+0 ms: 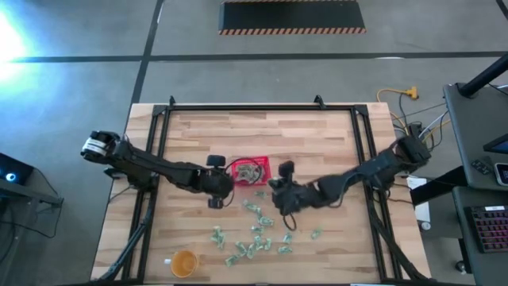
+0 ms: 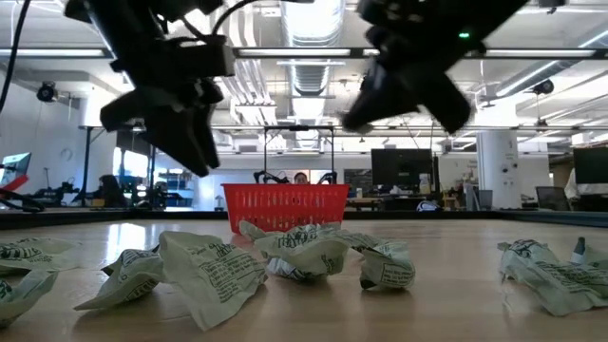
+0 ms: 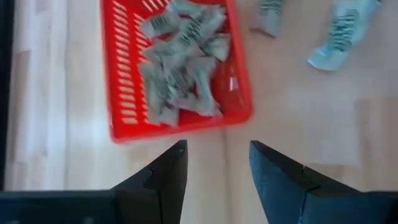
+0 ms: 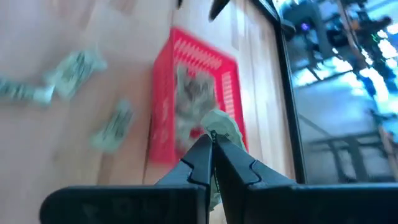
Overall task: Pick and place items into bin
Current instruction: Put the stevia packet into the red bin
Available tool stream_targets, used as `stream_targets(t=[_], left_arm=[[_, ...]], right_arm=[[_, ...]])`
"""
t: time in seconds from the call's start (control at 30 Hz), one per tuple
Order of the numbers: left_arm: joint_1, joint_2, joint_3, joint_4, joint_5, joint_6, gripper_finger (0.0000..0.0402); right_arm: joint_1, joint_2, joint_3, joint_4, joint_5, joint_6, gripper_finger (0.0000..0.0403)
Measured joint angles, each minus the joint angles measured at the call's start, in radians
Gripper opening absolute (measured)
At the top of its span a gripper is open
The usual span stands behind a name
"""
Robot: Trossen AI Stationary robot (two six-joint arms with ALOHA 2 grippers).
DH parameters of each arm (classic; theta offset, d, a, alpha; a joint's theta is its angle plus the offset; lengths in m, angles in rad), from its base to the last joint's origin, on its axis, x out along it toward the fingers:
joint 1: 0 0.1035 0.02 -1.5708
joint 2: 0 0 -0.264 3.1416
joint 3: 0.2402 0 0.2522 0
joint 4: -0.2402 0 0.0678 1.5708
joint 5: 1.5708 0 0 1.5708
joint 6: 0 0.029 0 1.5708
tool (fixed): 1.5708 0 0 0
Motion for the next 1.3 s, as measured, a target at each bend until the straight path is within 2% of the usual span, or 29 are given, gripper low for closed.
stream_targets(t=[0.1, 0.23, 0.4, 0.53, 0.7, 0.83, 1.1, 1.3], left_arm=[[-0.041, -0.010, -0.002, -0.005, 0.046, -0.043, 0.0156], [-0.093, -0.014, -0.005, -0.001, 0.127, -0.095, 0.0156], [-0.143, -0.012, -0.018, 0.043, 0.135, -0.120, 0.0156], [-0.161, -0.006, -0.021, 0.137, 0.135, -0.108, 0.0156], [-0.165, -0.005, -0.042, 0.285, 0.135, -0.063, 0.0156], [-0.165, -0.004, -0.049, 0.310, 0.134, -0.062, 0.0156], [-0.164, -0.004, -0.066, 0.375, 0.126, -0.044, 0.0156], [-0.162, 0.005, -0.162, 0.569, 0.125, 0.062, 0.0156]], right_arm=[[-0.083, 0.000, 0.000, 0.084, -0.139, -0.066, 0.0009], [-0.198, 0.002, 0.000, 0.123, -0.318, -0.078, 0.0009], [-0.324, 0.002, -0.001, 0.149, -0.544, -0.043, 0.0009], [-0.389, 0.002, -0.001, 0.186, -0.646, -0.009, 0.0009], [-0.416, 0.002, -0.001, 0.211, -0.656, -0.008, 0.0009], [-0.417, 0.002, -0.001, 0.218, -0.657, -0.036, 0.0016], [-0.416, 0.003, -0.001, 0.220, -0.659, -0.044, 0.0090], [-0.405, 0.003, -0.001, 0.198, -0.657, -0.011, 0.0129]])
